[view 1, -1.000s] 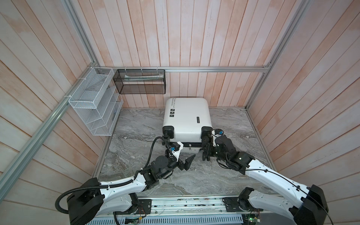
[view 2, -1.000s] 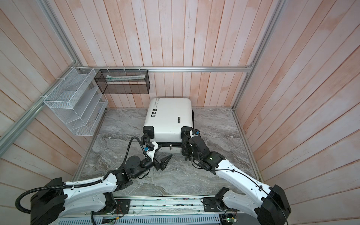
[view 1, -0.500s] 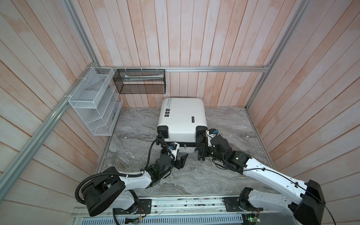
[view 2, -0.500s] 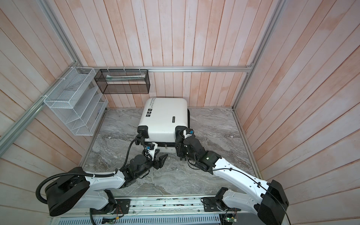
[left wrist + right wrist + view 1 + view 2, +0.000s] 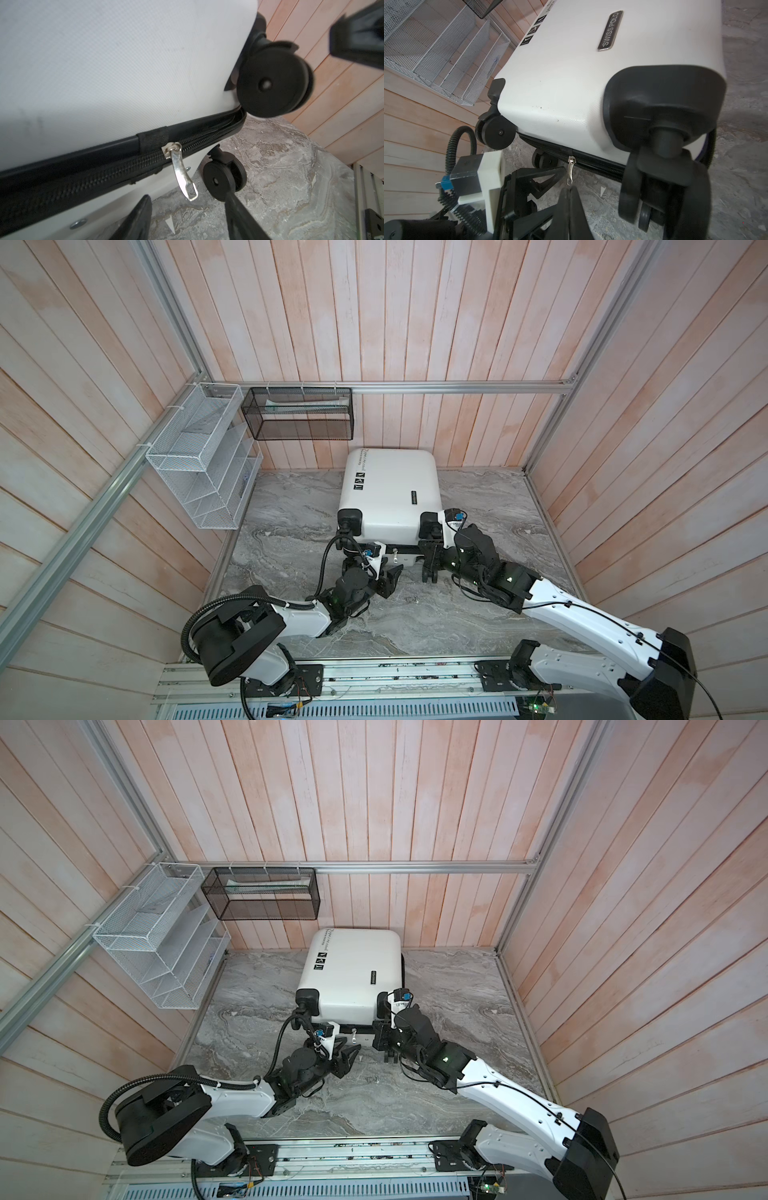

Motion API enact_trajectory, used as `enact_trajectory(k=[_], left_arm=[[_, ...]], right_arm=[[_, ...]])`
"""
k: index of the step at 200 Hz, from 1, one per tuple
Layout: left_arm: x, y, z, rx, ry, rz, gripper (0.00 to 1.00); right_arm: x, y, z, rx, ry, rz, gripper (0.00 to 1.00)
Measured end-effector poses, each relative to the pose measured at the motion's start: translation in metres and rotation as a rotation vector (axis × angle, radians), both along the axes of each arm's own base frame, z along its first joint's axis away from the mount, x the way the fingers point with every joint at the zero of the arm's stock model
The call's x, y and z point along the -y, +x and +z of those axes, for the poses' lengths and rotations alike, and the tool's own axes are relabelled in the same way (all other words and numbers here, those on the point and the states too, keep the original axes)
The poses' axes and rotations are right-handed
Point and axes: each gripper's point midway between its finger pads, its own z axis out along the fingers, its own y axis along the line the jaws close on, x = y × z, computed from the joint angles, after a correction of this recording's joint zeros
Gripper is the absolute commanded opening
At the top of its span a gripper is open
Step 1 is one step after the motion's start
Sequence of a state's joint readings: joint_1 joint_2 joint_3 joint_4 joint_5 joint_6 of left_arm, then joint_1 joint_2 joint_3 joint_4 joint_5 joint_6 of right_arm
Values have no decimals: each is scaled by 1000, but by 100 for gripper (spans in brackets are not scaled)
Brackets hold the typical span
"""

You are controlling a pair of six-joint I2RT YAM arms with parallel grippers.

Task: Pack the luggage

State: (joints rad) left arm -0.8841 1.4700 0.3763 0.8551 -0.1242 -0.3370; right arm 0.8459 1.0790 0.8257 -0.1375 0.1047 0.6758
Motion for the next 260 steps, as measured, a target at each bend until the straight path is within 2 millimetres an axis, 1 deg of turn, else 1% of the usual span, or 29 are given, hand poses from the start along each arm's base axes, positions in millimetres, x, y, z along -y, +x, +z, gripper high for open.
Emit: enact_trajectory(k=[4, 11, 24, 35, 49, 60, 62, 64, 70, 83, 100, 112, 121, 133, 158, 176, 187, 213, 237, 248, 260], left_arm=[[0, 0, 1, 2, -5, 3, 62], [2, -2, 2, 4, -7, 2, 63], [8, -9, 2, 7, -5, -7, 64], [15, -20, 4, 10, -3, -27, 67], [22, -32, 12, 21, -14, -51, 76], [23, -38, 23, 38, -29, -57, 88], [23, -39, 25, 40, -34, -57, 96], [22, -39, 28, 40, -43, -51, 99], [19, -40, 36, 54, -54, -45, 100], [11, -39, 59, 93, -95, -16, 100], [-3, -37, 87, 146, -139, 34, 100], [-13, -36, 101, 180, -154, 71, 100], [-19, -34, 108, 200, -159, 96, 100], [-27, -30, 111, 209, -154, 135, 100], [-46, -14, 104, 170, -140, 229, 100], [-66, -2, 102, 149, -175, 296, 100], [-75, -1, 99, 141, -192, 319, 100], [-77, -3, 88, 112, -188, 316, 100], [-75, -3, 80, 90, -170, 308, 100], [-72, -3, 74, 76, -157, 296, 100], [-68, -3, 66, 62, -136, 282, 100]], right_arm=[[1, 1, 0, 1, -4, -5, 0], [5, 3, -1, 0, -12, -16, 6], [16, 10, -1, 2, -24, -48, 23], [29, 17, 4, 9, -26, -83, 34], [47, 25, 14, 32, -19, -128, 50], [57, 29, 23, 48, -7, -157, 62], [58, 30, 25, 53, -7, -155, 64], [59, 30, 26, 58, -10, -155, 65], [61, 30, 29, 68, -10, -156, 69], [62, 29, 33, 84, -14, -139, 75], [60, 26, 32, 83, -24, -112, 78], [58, 23, 29, 75, -34, -95, 80], [57, 22, 27, 69, -35, -87, 81], [55, 21, 23, 60, -37, -76, 81], [49, 17, 7, 31, -64, -55, 82], [41, 13, -5, 12, -98, -38, 82], [36, 11, -11, 5, -118, -32, 82], [32, 13, -24, -6, -163, -50, 82], [33, 17, -37, -16, -205, -81, 79], [34, 19, -43, -22, -224, -97, 76], [36, 22, -47, -24, -239, -113, 71]])
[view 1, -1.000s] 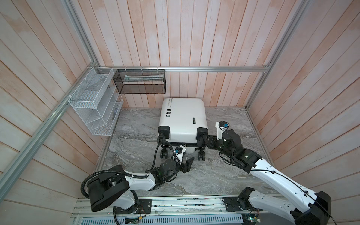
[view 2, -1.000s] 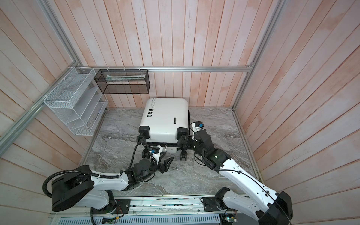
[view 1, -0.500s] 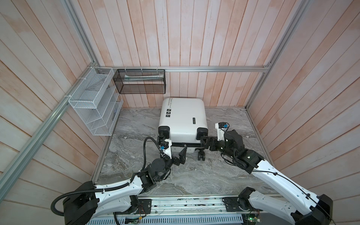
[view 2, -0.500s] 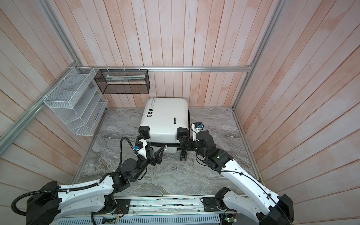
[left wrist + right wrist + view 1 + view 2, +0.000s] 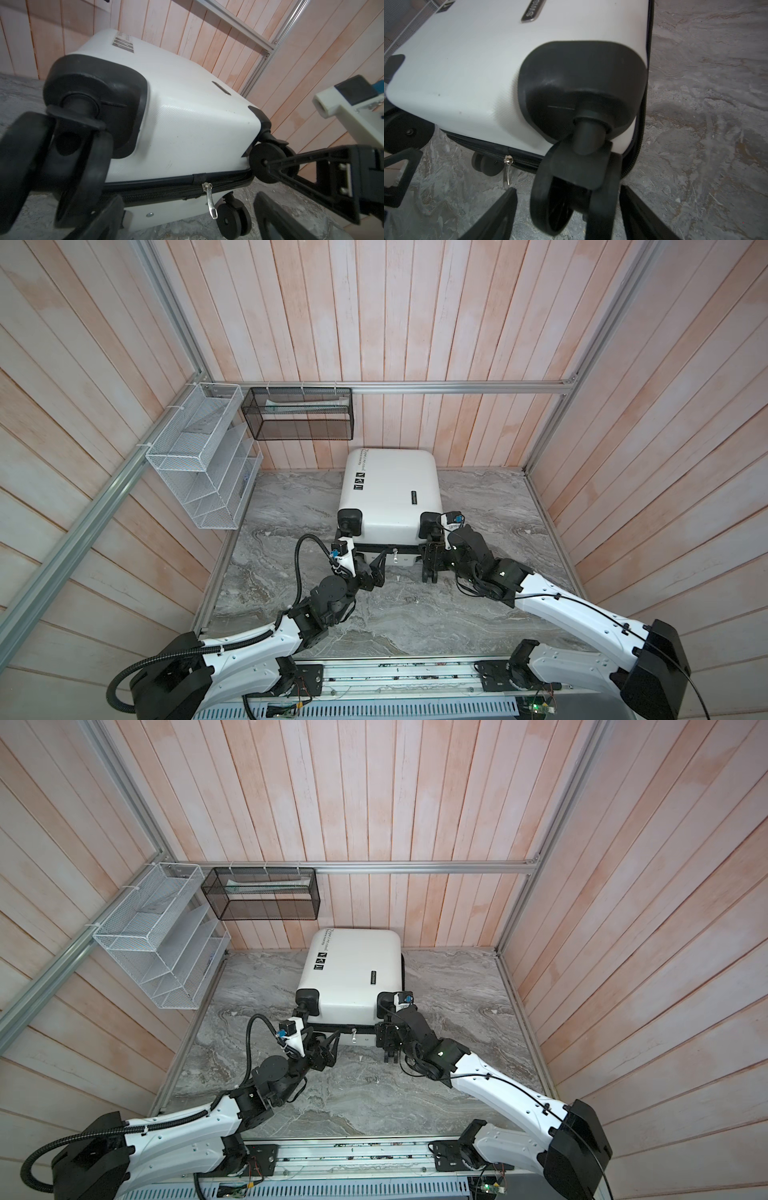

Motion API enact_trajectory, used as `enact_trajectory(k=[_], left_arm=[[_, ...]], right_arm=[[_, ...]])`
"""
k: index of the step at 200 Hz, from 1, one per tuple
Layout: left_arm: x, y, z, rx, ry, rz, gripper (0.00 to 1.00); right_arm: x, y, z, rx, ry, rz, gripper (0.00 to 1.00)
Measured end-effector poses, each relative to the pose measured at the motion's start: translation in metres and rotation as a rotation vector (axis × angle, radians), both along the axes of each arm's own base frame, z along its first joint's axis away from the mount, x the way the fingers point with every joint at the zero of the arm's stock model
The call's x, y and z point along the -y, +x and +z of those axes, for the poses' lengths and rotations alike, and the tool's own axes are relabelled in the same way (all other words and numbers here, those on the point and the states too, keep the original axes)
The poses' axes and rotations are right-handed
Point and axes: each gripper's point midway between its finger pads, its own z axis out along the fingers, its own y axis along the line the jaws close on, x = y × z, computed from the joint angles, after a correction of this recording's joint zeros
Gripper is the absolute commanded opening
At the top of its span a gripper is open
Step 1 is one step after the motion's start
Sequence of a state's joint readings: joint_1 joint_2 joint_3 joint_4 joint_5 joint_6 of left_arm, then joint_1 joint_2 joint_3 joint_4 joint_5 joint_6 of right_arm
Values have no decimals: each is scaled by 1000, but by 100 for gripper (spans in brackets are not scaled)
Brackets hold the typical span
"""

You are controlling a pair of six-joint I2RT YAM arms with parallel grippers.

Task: Pack the luggage

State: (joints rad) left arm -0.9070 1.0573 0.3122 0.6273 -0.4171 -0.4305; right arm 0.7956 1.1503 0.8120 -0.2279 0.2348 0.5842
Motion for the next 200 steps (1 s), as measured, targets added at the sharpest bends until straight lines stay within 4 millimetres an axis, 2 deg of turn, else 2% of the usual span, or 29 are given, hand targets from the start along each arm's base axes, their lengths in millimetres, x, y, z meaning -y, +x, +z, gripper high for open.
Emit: enact_trajectory(k=[19, 51, 77, 102, 127, 153, 200], left_arm=[[8, -3, -13, -24, 36, -26, 100], [29, -14, -38, -54, 103, -91, 100], [34, -14, -52, -77, 129, -95, 100], [38, -14, -65, -93, 152, -101, 96], [44, -14, -74, -96, 169, -117, 95], [52, -12, -78, -87, 184, -138, 93], [70, -7, -66, -46, 175, -176, 74]], right_arm=[[1, 3, -2, 4, -8, -21, 62], [2, 7, 1, 16, 2, -41, 38], [8, 9, -1, 18, 1, -76, 22], [8, 9, -1, 22, 3, -79, 12], [8, 7, 2, 23, 11, -74, 5], [9, 5, 7, 27, 20, -70, 2], [10, 0, 22, 34, 34, -61, 0]])
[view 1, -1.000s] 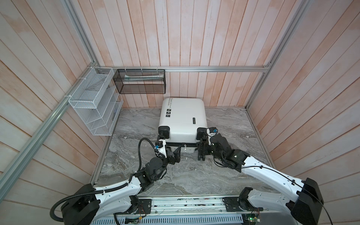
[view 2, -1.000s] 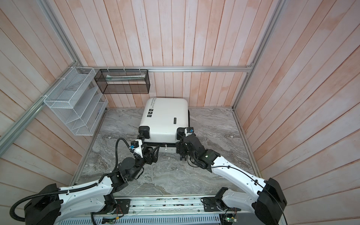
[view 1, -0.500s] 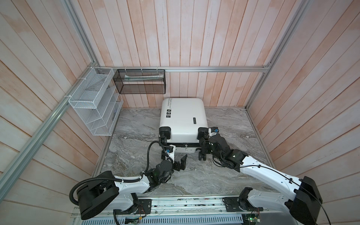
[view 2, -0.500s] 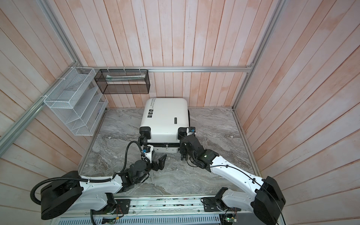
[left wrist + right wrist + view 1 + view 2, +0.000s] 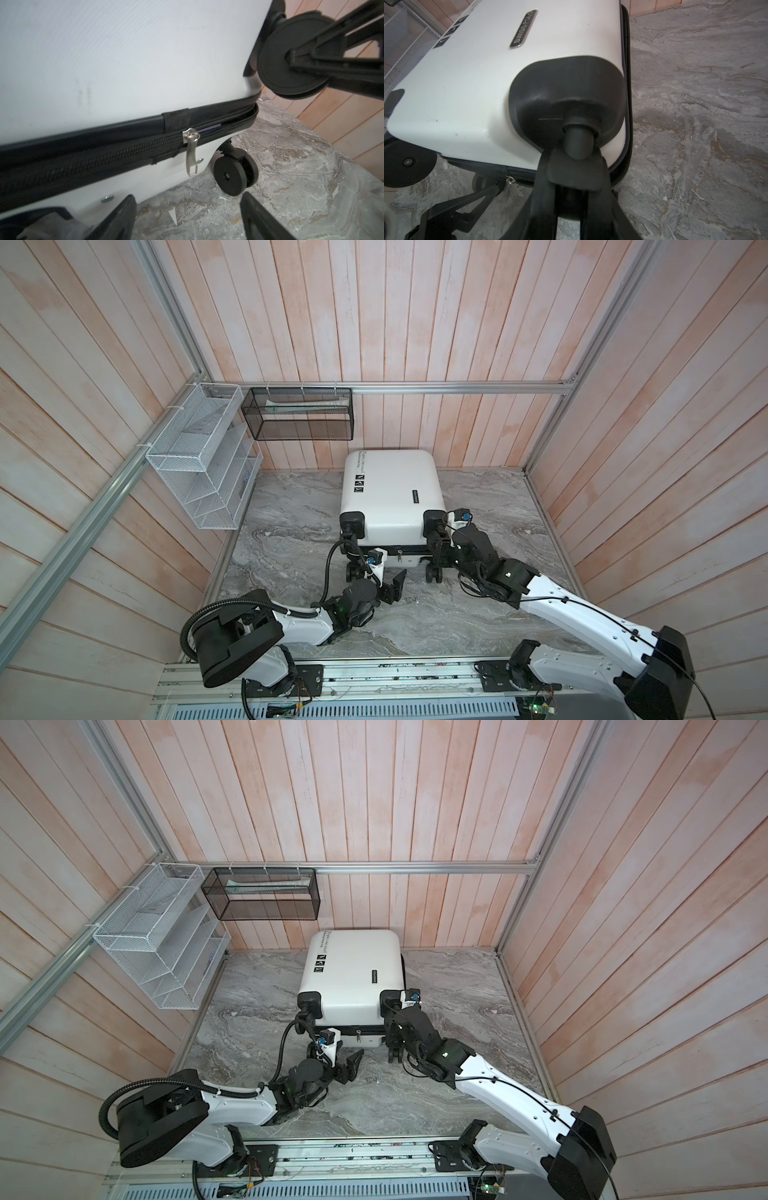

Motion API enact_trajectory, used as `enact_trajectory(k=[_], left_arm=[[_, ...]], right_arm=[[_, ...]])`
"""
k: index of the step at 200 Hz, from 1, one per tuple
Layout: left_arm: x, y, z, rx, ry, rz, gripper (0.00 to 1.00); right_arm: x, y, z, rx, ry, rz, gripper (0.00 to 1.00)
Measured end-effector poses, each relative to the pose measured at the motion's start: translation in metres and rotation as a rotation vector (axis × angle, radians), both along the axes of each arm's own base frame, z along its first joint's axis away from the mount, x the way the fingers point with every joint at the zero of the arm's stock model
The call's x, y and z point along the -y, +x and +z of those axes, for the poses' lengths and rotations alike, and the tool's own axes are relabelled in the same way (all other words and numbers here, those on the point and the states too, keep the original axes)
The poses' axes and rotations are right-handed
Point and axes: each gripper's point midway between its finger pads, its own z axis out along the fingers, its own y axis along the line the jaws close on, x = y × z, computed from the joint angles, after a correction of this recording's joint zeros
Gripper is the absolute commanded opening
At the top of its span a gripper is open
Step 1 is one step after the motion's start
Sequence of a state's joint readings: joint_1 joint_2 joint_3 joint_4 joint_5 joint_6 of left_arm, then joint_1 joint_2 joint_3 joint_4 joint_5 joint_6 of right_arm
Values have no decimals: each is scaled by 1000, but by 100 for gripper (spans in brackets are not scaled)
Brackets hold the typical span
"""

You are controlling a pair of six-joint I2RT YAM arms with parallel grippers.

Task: Pack the luggage

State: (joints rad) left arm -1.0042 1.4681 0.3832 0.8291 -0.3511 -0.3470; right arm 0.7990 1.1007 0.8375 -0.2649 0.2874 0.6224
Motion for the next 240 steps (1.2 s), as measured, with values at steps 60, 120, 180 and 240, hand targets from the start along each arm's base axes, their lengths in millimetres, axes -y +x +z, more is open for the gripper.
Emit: enact_trajectory(k=[60, 120, 180, 240], left_arm=[[8, 11, -4, 2, -11, -11, 61], [8, 19, -12, -7, -40, 1, 58], [9, 25, -23, -21, -47, -7, 51], [12, 28, -11, 4, -111, -6, 47]], right_arm=[[-1, -3, 0, -8, -5, 6, 0], [-2, -4, 0, -8, -3, 6, 0], [-2, -3, 1, -5, 1, 5, 0], [-3, -3, 1, -3, 6, 2, 0]])
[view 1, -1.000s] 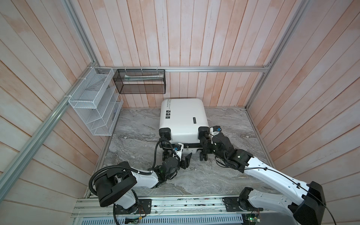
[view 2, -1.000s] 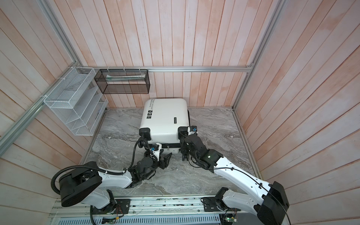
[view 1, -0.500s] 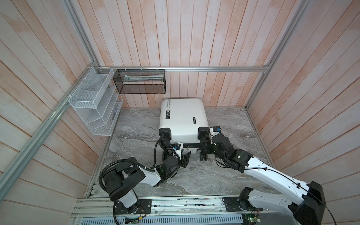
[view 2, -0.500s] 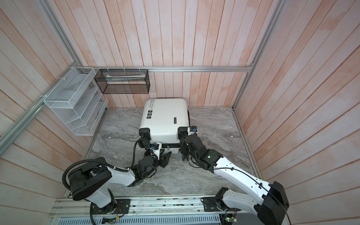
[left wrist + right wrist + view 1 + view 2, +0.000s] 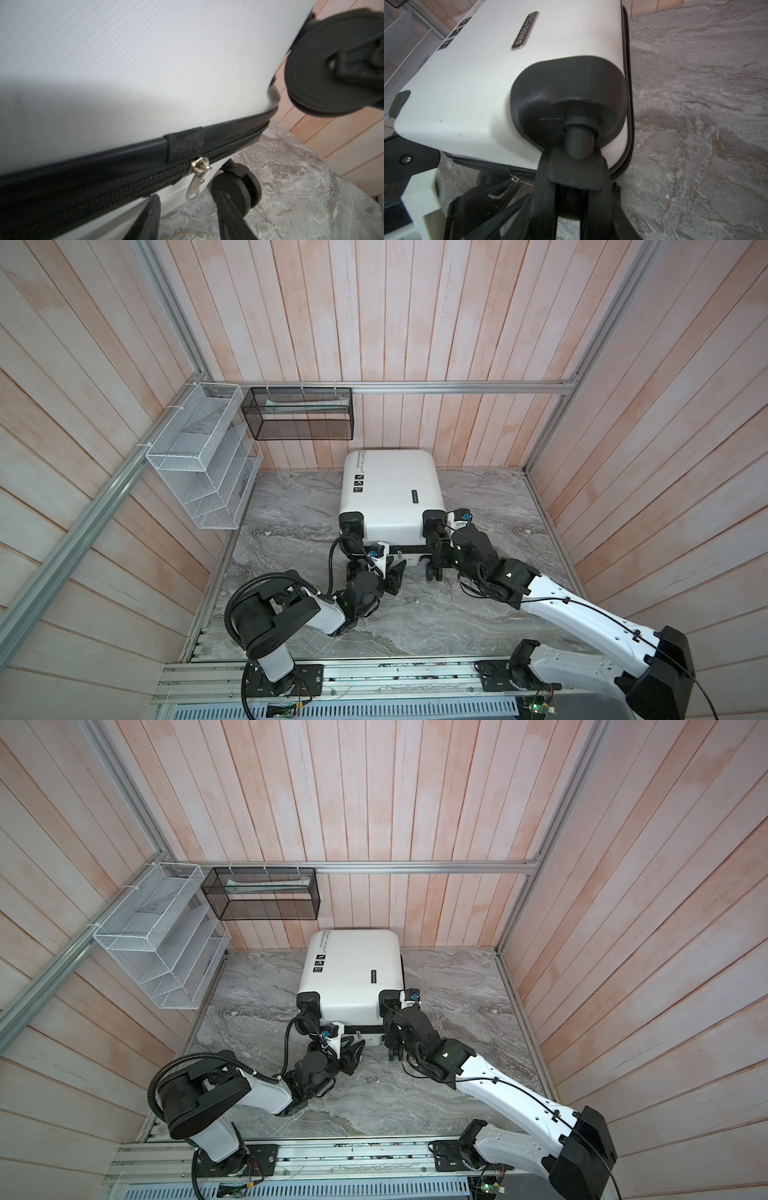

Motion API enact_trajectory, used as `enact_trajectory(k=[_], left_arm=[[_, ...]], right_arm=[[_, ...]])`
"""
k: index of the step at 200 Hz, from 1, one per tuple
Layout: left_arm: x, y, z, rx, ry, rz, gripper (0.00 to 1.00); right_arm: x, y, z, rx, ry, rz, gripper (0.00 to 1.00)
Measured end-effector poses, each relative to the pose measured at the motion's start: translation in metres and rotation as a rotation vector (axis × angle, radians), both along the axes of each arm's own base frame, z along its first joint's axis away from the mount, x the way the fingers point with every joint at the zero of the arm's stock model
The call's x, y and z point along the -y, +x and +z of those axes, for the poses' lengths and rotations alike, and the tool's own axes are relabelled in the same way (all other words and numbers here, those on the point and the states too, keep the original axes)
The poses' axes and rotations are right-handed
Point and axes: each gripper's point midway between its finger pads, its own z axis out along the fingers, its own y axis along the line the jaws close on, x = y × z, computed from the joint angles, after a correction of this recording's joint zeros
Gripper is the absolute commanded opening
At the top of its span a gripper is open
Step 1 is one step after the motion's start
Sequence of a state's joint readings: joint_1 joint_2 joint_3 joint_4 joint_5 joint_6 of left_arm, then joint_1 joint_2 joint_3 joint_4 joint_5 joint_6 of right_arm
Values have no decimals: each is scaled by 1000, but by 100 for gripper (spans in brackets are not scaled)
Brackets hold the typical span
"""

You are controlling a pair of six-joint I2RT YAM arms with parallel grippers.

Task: Pack the luggage

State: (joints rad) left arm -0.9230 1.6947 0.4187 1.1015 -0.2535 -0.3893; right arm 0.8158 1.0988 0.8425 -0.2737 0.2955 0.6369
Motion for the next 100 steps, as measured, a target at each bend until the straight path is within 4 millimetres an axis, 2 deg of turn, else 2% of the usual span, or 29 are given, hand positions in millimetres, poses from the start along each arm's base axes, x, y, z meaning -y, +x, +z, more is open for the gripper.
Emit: enact_trajectory(k=[21, 61, 100], left_arm=[[2, 0, 7, 13, -32, -8, 48], [3, 1, 7, 10, -50, -9, 46], [6, 2, 3, 2, -74, -9, 41]], right_arm=[[0, 0, 0, 0, 0, -1, 0], [0, 0, 0, 0, 2, -2, 0], [0, 0, 0, -1, 5, -4, 0]])
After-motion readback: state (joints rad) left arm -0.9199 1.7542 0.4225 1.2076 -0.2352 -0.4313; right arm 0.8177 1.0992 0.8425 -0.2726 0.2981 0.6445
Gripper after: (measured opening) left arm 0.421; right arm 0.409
